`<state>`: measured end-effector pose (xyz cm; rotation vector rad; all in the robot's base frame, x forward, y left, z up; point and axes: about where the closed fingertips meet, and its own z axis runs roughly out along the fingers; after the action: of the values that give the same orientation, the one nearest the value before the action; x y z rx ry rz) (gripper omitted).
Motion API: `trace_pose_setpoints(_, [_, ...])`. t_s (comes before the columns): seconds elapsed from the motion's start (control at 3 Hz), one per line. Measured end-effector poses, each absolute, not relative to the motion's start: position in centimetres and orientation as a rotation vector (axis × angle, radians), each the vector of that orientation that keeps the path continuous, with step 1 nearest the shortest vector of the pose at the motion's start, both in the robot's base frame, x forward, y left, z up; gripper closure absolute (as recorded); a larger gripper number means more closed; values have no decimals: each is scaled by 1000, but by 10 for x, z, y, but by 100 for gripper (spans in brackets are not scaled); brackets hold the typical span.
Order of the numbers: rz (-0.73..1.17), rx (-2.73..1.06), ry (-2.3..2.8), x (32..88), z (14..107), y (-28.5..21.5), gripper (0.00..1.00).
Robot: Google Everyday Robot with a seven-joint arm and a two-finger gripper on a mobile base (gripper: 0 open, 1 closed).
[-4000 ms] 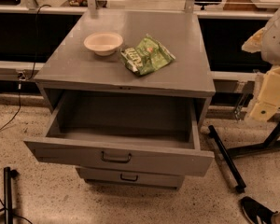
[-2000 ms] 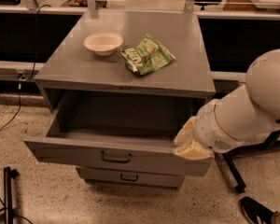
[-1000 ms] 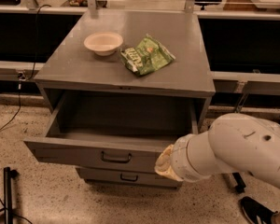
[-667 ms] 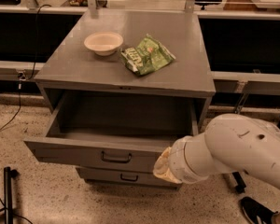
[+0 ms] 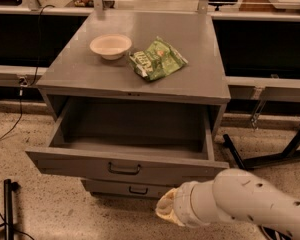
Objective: Close top drawer
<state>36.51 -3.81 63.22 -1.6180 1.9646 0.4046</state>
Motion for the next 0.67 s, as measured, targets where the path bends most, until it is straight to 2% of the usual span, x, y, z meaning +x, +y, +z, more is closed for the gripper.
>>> trace_pose_setpoints(0.67, [362,-1500,1889,431,589,-16,100])
